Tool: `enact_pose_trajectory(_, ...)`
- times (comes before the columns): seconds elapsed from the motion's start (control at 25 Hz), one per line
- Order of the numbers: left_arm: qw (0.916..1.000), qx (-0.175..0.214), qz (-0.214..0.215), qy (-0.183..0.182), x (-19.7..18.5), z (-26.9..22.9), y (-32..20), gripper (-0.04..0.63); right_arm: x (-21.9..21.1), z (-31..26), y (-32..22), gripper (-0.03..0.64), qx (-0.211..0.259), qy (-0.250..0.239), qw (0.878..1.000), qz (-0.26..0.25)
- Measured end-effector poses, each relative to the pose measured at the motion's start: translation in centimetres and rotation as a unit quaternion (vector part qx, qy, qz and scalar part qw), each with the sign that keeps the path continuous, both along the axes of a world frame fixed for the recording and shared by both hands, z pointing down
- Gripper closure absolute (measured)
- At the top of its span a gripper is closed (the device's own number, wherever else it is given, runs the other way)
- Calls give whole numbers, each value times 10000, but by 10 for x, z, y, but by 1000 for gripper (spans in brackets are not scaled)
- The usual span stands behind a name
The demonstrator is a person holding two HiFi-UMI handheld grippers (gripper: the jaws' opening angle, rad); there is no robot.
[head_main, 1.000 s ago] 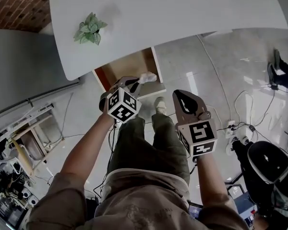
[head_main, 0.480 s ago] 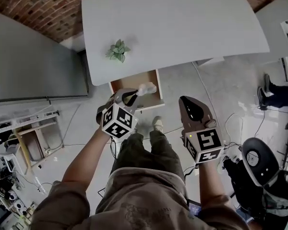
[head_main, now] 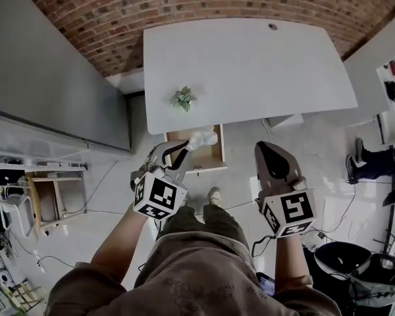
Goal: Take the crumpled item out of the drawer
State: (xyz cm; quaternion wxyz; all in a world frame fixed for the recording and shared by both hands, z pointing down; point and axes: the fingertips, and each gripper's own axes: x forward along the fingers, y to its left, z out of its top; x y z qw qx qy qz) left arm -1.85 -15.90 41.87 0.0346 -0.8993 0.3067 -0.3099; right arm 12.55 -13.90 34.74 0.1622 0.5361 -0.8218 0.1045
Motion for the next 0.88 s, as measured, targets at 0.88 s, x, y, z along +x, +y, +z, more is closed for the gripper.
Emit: enact_pose_trajectory(0.88, 9696, 2162, -911, 699, -86, -232, 17, 574, -63, -186, 27, 589, 1783, -543, 9790, -823)
